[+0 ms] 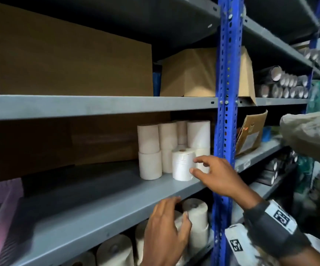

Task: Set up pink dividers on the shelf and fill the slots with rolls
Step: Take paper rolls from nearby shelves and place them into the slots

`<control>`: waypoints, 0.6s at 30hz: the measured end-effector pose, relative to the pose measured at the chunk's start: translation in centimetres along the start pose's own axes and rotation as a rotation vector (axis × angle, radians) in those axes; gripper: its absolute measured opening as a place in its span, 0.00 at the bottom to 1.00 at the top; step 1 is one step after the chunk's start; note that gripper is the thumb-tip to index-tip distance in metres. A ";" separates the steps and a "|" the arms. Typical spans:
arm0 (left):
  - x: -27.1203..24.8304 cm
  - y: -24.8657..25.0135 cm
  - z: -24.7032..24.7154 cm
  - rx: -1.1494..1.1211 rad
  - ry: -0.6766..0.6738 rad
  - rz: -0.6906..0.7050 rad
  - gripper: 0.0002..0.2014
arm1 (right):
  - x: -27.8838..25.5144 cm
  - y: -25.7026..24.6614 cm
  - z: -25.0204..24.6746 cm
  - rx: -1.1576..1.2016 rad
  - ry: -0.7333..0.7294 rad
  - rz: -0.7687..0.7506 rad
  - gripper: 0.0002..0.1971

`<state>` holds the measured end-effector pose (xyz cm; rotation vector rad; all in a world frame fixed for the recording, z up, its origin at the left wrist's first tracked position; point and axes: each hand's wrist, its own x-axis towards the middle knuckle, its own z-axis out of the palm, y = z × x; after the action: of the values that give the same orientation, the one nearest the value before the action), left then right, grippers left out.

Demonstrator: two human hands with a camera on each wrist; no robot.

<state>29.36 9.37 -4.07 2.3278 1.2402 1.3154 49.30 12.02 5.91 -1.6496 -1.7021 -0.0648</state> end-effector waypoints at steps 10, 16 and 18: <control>11.1 -2.7 4.0 -0.092 0.057 -0.098 0.30 | 10.0 0.8 2.6 -0.392 -0.200 -0.070 0.26; 12.5 -3.6 5.7 0.011 0.022 -0.129 0.26 | 12.1 0.9 2.7 -0.450 -0.364 -0.090 0.29; 12.5 -3.5 6.0 0.051 0.017 -0.132 0.27 | 12.1 0.9 2.5 -0.442 -0.363 -0.115 0.30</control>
<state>35.20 22.17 -1.73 2.2290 1.4216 1.2777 50.27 23.61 10.21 -1.9708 -2.1750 -0.2220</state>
